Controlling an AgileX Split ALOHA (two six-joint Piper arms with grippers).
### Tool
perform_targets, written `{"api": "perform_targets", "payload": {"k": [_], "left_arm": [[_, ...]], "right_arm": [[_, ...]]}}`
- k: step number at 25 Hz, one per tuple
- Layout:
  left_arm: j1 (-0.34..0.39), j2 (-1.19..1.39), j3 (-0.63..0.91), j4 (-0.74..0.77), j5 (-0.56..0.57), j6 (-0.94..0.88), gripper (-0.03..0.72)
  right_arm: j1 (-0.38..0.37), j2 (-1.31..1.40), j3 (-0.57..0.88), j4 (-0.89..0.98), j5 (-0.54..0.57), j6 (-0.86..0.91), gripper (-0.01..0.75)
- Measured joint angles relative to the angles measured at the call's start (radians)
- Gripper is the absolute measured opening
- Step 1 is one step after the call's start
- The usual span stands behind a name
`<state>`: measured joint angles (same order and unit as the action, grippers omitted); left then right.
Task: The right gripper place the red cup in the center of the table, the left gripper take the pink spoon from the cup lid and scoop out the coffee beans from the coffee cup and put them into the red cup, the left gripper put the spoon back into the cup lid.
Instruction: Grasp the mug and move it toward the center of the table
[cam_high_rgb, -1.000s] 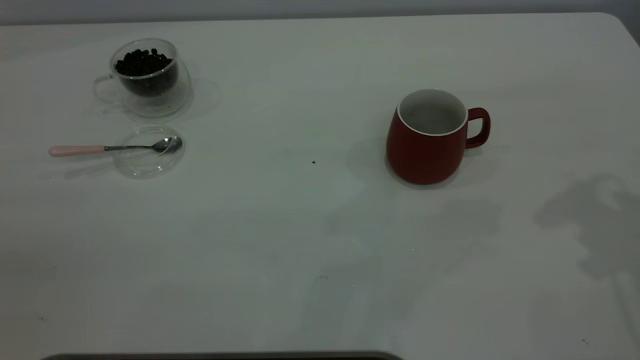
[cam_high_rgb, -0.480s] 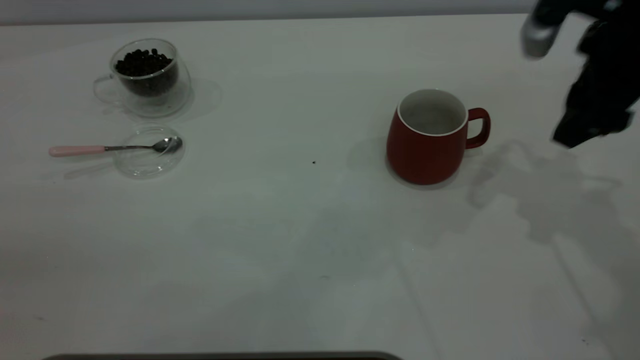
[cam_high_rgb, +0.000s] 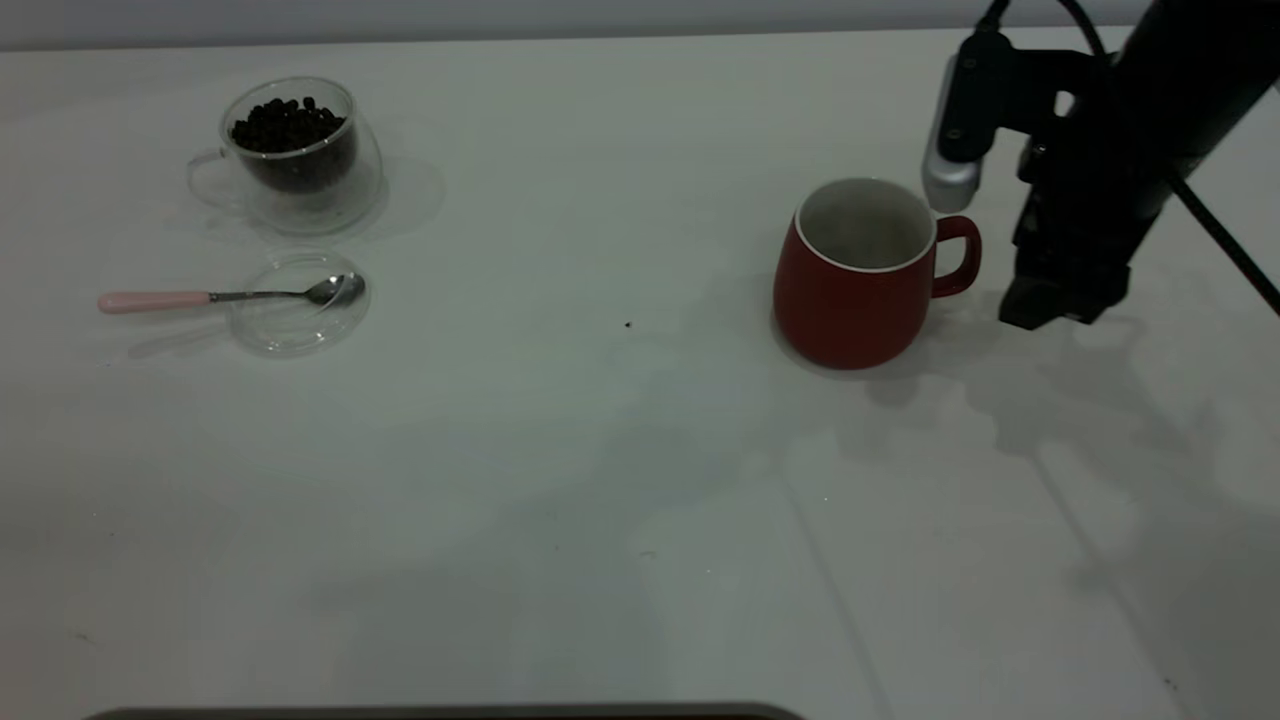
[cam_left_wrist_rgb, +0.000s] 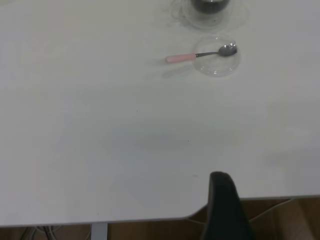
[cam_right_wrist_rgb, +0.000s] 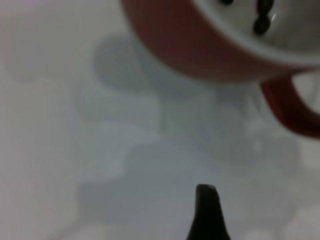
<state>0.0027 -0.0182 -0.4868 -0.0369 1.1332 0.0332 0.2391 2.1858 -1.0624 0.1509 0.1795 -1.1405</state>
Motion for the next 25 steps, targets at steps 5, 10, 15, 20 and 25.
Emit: {"api": "perform_targets", "payload": {"k": [5,10,15,20,25], "left_arm": [[0.000,0.000,0.000,0.000,0.000,0.001,0.517],[0.000,0.000,0.000,0.000,0.000,0.001,0.517],[0.000,0.000,0.000,0.000,0.000,0.001,0.517],[0.000,0.000,0.000,0.000,0.000,0.001,0.517],[0.000,0.000,0.000,0.000,0.000,0.001,0.517]], "right_arm": [[0.034,0.035,-0.048,0.004,-0.009,-0.002,0.591],[0.097,0.059,-0.084,0.057,-0.038,0.001,0.591],[0.171,0.071,-0.107,0.133,-0.075,0.003,0.591],[0.250,0.083,-0.121,0.283,-0.149,0.004,0.591],[0.322,0.104,-0.141,0.486,-0.197,0.005,0.591]]}}
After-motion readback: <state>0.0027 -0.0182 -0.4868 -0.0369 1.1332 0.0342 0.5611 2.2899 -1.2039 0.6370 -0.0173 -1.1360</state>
